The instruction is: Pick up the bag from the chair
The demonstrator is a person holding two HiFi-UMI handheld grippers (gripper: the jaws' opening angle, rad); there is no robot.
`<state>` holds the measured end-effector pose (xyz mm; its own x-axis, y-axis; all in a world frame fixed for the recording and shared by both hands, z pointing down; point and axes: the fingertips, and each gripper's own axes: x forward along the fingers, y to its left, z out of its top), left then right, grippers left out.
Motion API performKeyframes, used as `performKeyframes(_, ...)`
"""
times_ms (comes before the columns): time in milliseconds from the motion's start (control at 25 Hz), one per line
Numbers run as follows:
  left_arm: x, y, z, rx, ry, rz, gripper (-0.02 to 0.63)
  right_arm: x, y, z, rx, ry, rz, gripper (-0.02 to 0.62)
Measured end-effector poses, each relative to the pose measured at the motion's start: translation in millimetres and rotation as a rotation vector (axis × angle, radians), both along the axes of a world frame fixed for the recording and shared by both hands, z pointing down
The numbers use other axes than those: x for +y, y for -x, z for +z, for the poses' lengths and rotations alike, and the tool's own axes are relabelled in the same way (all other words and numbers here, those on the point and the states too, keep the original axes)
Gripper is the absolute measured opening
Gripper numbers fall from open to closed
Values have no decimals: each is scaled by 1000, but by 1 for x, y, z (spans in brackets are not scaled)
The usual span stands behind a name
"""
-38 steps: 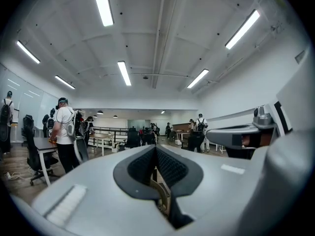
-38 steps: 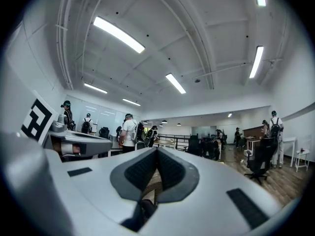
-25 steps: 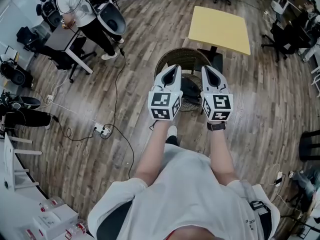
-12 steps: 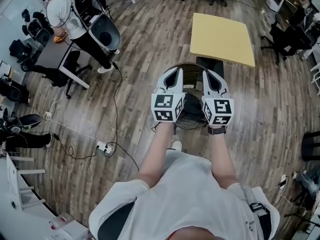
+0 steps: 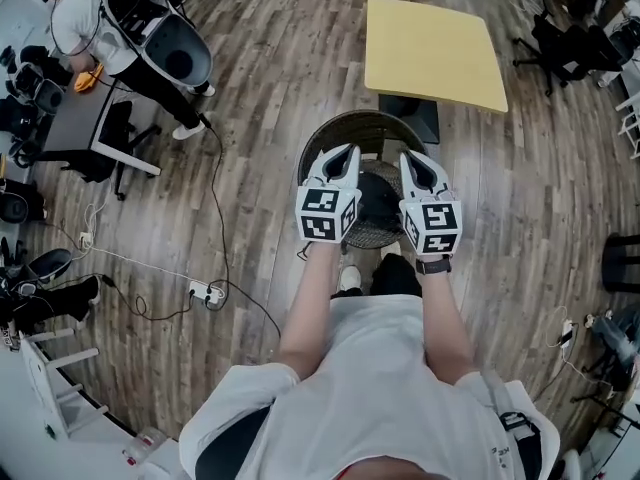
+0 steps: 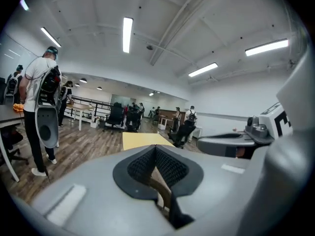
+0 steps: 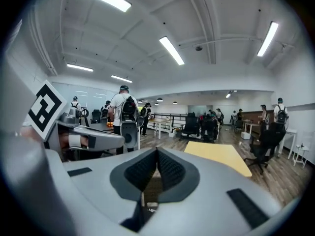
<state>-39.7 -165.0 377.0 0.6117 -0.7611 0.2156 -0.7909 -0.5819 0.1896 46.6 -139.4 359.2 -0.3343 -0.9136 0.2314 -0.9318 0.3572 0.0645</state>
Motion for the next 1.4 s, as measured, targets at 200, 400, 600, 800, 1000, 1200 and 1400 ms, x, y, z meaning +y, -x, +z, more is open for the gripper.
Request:
performKeyframes(200,-12,-27,70,-29,152,31,9,-23,-29,66,-28,172,-47,9)
performKeyframes(400,-38,-26,135,-76,287,-7,9,-57,-43,125,-37,295,-70,9)
performKeyframes(600,-46,-17,191,-97,404,-41,15,-71,-50,183,-37,402,-77,11)
performKeyframes(800,-41,-9,248,-123,521,-70,65,-69,-52,241,-31,514,-88,11)
performKeyframes(1000,-24,-6,310,-130,655,-97,117,-48,-47,317,8,631,-95,11)
performKeyframes(1200,-13,-3,363,-115,773,-130,143,-33,-44,370,-33,737,-83,11)
performKeyframes(1400,-6,7,408,-119,837,-204,173,-19,-49,416,-65,787,-67,11)
